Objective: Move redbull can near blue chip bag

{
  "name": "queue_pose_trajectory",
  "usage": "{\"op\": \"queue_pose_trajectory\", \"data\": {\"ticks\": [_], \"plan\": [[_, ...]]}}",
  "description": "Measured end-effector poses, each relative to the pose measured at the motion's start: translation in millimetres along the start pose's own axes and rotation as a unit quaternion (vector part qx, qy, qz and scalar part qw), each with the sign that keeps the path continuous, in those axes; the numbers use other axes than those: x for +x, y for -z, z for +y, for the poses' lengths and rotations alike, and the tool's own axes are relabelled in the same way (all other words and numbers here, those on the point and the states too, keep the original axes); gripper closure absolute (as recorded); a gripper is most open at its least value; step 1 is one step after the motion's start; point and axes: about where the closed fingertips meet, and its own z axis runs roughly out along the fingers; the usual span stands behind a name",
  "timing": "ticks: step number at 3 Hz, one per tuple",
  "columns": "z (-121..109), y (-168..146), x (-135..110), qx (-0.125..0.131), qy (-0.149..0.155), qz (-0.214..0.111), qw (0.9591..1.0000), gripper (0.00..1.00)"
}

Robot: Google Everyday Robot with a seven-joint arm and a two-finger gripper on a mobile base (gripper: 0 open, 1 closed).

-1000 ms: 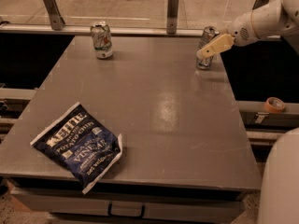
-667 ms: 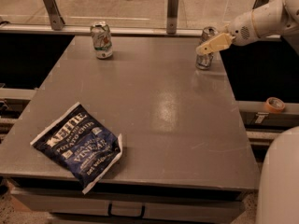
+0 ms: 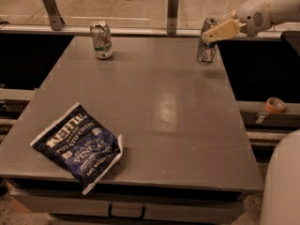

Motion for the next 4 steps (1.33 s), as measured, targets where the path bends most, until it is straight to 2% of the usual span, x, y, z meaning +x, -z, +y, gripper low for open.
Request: {"op": "queue_pose_trajectory", "data": {"ticks": [1,2,3,4], "plan": [[-1.0,-4.4,1.0,-0.002,-0.001,0.001,1.0,1.0],[11.7,-17.9,-2.1,-0.024,-0.005,-0.004,0.9997,1.0],[48.9,-30.5,-38.5,-0.048,0.01,-0.044,0.9979,1.0],[108.4,-43.9,-85.9,-0.077,0.037,-0.092,0.9921,1.0]]}}
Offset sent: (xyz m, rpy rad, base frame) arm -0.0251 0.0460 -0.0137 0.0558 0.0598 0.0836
